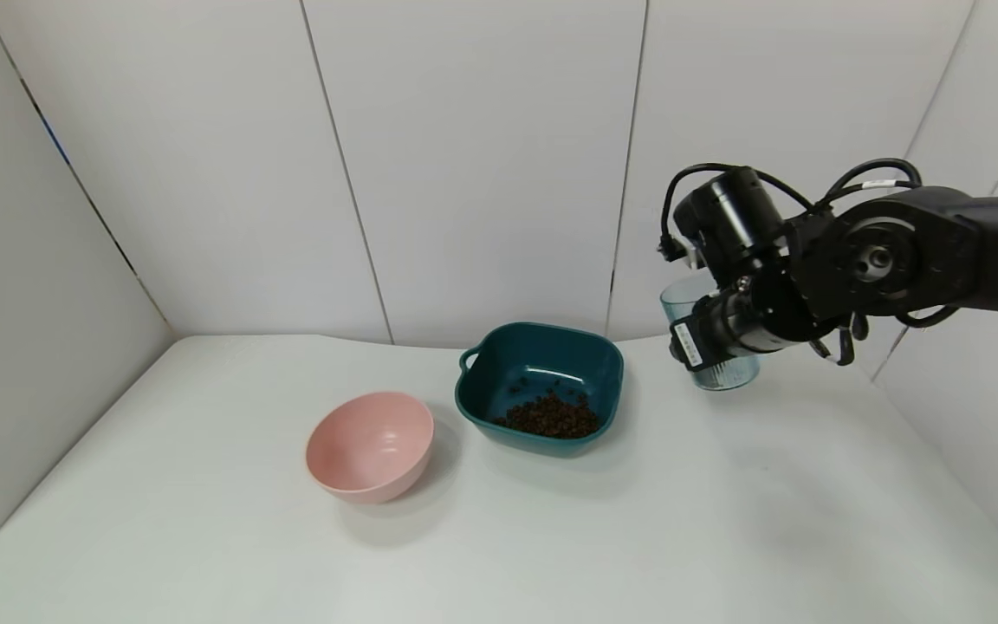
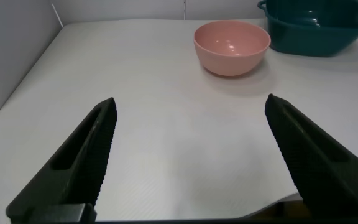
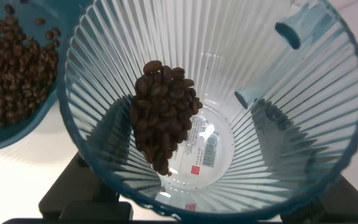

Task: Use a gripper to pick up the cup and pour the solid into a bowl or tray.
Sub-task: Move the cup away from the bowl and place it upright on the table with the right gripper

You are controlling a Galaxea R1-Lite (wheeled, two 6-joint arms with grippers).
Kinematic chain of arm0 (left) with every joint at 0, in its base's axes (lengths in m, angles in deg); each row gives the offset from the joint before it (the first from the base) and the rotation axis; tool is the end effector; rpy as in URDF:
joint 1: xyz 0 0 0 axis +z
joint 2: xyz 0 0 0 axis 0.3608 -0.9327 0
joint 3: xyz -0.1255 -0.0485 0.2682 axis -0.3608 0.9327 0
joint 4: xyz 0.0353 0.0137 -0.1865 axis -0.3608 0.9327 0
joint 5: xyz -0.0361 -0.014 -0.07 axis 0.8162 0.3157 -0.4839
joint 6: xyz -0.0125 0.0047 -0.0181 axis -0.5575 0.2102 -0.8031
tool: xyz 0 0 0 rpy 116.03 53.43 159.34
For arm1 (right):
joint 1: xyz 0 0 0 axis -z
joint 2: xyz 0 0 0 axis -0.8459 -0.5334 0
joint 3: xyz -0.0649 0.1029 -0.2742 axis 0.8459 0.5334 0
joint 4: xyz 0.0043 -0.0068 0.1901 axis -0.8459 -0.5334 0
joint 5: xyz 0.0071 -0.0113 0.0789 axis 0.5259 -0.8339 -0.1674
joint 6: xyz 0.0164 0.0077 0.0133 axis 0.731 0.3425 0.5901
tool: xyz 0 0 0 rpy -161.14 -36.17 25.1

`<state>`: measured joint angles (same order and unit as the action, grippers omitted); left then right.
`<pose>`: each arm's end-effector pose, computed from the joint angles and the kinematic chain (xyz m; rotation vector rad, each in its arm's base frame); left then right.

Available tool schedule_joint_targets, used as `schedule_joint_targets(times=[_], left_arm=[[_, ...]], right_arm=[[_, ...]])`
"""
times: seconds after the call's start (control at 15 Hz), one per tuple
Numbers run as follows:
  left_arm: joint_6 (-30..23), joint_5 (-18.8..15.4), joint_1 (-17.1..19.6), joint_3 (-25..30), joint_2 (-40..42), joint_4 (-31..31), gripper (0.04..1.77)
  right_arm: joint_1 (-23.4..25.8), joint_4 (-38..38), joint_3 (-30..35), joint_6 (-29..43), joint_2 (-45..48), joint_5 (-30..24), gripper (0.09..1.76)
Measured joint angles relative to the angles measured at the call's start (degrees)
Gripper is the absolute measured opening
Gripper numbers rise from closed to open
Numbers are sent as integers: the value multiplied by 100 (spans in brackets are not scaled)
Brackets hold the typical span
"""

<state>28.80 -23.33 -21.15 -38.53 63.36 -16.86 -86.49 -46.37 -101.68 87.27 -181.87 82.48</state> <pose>-0.0229 0.0000 0.0752 0.0091 0.0034 0.0012 0.3458 0.1769 0.2227 -0.3211 0.7031 -0.0342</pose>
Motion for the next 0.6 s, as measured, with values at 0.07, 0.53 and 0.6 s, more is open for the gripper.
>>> schedule_joint_targets(times=[0.07,0.53,0.6], left_arm=[[0,0,0,0,0,-2,172],[0,2,0,0,0,0,172],[0,0,0,0,0,0,172]], right_arm=[[98,213,157,129,116,-113,133],[441,3299,2133,278,571,-579,133],[472,3696,2428,278,588,-624,133]])
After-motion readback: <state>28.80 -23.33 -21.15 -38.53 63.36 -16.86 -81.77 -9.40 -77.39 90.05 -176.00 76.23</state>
